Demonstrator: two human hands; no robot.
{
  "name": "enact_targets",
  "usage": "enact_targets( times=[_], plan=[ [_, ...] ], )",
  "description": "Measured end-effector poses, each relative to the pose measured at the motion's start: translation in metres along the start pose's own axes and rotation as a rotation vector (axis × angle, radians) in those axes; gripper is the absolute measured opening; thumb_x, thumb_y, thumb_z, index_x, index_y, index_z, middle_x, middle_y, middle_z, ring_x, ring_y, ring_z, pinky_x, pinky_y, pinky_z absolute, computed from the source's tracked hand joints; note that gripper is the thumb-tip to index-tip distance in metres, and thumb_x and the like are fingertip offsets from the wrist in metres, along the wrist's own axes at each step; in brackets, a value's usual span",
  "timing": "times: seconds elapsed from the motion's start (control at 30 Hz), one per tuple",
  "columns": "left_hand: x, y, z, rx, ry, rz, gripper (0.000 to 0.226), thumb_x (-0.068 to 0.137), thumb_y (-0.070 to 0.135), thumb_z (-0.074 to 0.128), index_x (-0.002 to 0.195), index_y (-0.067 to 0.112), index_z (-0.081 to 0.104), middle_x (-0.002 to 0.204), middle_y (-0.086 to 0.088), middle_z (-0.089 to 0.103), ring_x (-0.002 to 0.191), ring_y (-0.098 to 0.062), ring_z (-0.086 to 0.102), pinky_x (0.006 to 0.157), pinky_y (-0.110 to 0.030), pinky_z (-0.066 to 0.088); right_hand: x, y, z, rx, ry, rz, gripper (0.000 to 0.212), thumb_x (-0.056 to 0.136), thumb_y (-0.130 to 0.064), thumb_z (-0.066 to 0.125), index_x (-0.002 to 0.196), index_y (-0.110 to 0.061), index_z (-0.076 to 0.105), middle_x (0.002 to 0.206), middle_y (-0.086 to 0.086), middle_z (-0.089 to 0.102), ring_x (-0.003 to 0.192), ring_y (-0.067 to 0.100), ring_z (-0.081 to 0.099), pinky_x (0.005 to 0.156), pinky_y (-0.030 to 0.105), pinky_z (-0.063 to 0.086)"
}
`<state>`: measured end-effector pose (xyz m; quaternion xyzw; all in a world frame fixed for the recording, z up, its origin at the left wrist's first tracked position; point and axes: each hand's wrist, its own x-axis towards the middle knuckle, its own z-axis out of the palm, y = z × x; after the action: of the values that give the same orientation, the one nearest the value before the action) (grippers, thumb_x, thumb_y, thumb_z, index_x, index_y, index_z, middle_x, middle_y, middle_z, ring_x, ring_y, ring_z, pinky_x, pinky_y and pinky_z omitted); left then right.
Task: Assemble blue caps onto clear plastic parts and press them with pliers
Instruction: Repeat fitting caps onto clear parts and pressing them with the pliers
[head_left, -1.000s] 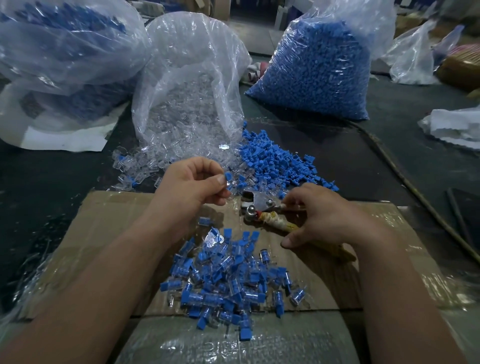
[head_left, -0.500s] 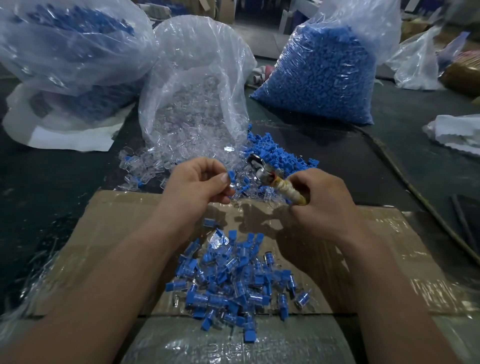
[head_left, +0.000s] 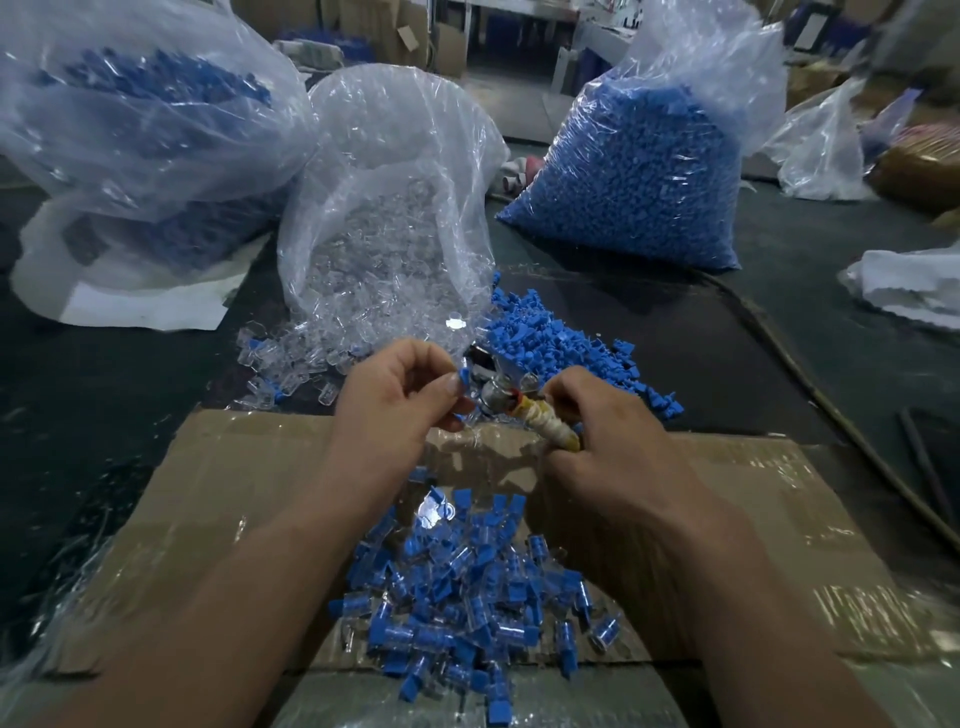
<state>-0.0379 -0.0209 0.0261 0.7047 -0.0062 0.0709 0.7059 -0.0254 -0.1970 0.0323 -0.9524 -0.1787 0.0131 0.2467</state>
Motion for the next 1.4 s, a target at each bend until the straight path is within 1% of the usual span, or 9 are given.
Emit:
enact_targets(
  times=[0.23,0.43,0.77,1.0,1.07,1.17,1.23,1.3,1.4],
  plan=[
    [-0.002,-0.001,0.002,0.000,0.025,0.040,0.024,0.085,-0.007,0.052,0.074,0.014,0.056,0.067,-0.001,0.060,0.057,-0.001,0.060,0.056,-0.015,0.051,-0.002,-0.004,-0.002,0.029,0.003,-0.034,0.023,0.076,-0.018,0.064,0.087,-0.029,0.048,0.077,-0.017,0.046,0.073,-0.001,0.042,0.059,0.020,0.029],
    [-0.005,0.000,0.005,0.089,0.067,0.100,0.024,0.086,-0.007,0.052,0.074,0.014,0.055,0.067,0.000,0.058,0.054,0.002,0.058,0.054,-0.012,0.049,-0.002,-0.007,-0.003,0.085,0.024,-0.024,0.022,0.075,-0.012,0.064,0.076,-0.029,0.049,0.067,-0.014,0.049,0.066,0.002,0.046,0.056,0.023,0.031],
    [-0.007,-0.001,0.004,0.176,0.131,0.083,0.023,0.086,-0.002,0.054,0.073,0.017,0.056,0.067,0.000,0.058,0.059,-0.004,0.056,0.056,-0.018,0.051,-0.001,-0.009,0.002,0.055,0.020,0.000,0.028,0.075,-0.015,0.064,0.069,-0.034,0.045,0.069,-0.015,0.052,0.068,0.000,0.047,0.056,0.022,0.031],
    [-0.005,0.003,0.002,0.151,0.095,0.031,0.021,0.084,-0.003,0.057,0.073,0.015,0.057,0.069,-0.002,0.060,0.055,0.001,0.058,0.054,-0.013,0.051,0.001,-0.001,-0.001,0.043,0.044,-0.012,0.026,0.073,-0.015,0.070,0.088,-0.031,0.057,0.076,-0.020,0.051,0.074,-0.004,0.046,0.062,0.016,0.034],
    [-0.006,0.003,0.002,0.169,0.093,0.036,0.021,0.083,-0.002,0.058,0.072,0.015,0.058,0.069,-0.001,0.061,0.056,0.001,0.058,0.055,-0.013,0.051,0.001,0.002,-0.003,0.061,0.034,0.010,0.031,0.071,-0.013,0.073,0.097,-0.026,0.064,0.078,-0.021,0.052,0.076,0.000,0.050,0.065,0.013,0.036],
    [-0.003,0.003,-0.004,0.147,0.155,0.029,0.021,0.085,-0.001,0.057,0.074,0.016,0.057,0.070,0.000,0.063,0.058,-0.002,0.060,0.055,-0.014,0.051,0.001,0.005,-0.006,0.046,0.004,0.027,0.047,0.069,-0.008,0.072,0.114,-0.019,0.063,0.082,-0.024,0.047,0.081,0.004,0.049,0.069,0.008,0.033],
    [0.000,0.007,-0.012,0.086,0.201,0.032,0.021,0.084,-0.002,0.056,0.075,0.016,0.058,0.068,0.002,0.064,0.059,-0.002,0.062,0.053,-0.013,0.050,0.001,0.007,-0.007,0.035,-0.021,0.035,0.049,0.069,-0.007,0.071,0.116,-0.019,0.061,0.082,-0.025,0.045,0.083,0.005,0.048,0.069,0.013,0.034],
    [-0.002,0.013,-0.018,0.029,0.139,0.033,0.018,0.081,0.000,0.060,0.073,0.016,0.063,0.063,0.004,0.066,0.055,-0.002,0.060,0.048,-0.013,0.046,0.001,0.009,-0.009,0.042,-0.034,0.047,0.040,0.070,-0.009,0.071,0.106,-0.025,0.062,0.080,-0.024,0.048,0.081,0.003,0.051,0.068,0.019,0.038],
    [-0.014,0.024,-0.014,-0.012,-0.198,-0.076,0.006,0.067,0.016,0.066,0.069,0.017,0.071,0.056,0.004,0.065,0.042,-0.001,0.048,0.039,-0.011,0.038,0.002,0.011,-0.008,0.005,-0.078,0.062,0.033,0.070,-0.020,0.075,0.098,-0.031,0.062,0.082,-0.019,0.055,0.079,0.001,0.051,0.069,0.023,0.043]
  ],
)
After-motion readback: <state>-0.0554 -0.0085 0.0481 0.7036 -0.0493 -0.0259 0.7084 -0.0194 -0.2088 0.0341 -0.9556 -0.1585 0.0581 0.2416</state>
